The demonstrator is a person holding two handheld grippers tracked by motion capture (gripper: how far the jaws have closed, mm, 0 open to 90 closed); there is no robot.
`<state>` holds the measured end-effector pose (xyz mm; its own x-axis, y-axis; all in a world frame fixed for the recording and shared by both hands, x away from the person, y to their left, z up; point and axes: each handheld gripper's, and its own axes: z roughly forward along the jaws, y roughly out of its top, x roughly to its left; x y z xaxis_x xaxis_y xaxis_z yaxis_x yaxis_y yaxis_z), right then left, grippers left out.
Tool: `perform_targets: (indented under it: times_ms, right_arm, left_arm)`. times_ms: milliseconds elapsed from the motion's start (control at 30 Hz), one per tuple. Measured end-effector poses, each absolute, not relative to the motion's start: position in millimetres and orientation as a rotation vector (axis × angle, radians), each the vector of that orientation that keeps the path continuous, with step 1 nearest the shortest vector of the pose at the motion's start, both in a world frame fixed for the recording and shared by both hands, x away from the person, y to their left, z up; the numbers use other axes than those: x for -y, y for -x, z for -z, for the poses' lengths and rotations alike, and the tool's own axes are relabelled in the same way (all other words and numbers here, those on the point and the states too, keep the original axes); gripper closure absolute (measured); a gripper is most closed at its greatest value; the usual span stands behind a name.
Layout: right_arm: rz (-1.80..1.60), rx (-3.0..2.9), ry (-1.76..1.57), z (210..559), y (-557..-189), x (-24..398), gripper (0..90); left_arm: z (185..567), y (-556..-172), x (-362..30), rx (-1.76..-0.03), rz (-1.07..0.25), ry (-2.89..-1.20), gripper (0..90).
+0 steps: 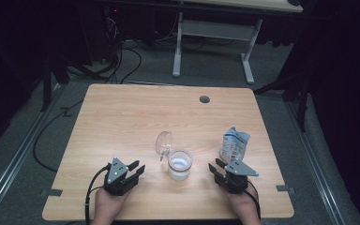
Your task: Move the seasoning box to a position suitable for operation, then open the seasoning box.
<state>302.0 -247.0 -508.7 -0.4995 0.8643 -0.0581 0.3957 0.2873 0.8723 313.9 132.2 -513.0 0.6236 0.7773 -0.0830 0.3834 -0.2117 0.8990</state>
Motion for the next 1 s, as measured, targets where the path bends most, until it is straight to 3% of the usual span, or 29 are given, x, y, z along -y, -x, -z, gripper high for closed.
perform_targets:
  times_ms: [133,167,433,1000]
  right_arm:
    - [-1.148,-2.037,-1.1,507,-315,236,67.2]
    - [-1.157,-2.038,-1.119,506,-321,234,74.2]
    - [-1.159,-2.059,-1.122,509,-315,235,90.0]
    - [-1.16,-2.115,-1.041,510,-301,220,90.0]
  left_arm:
    - [509,-319,-129,-0.964,-0.47,-1.796,76.4]
    - [506,-320,-125,-0.962,-0.474,-1.798,80.5]
    - [503,-323,-112,-0.961,-0.478,-1.802,86.4]
    - [482,-335,-99,-0.954,-0.446,-1.712,89.8]
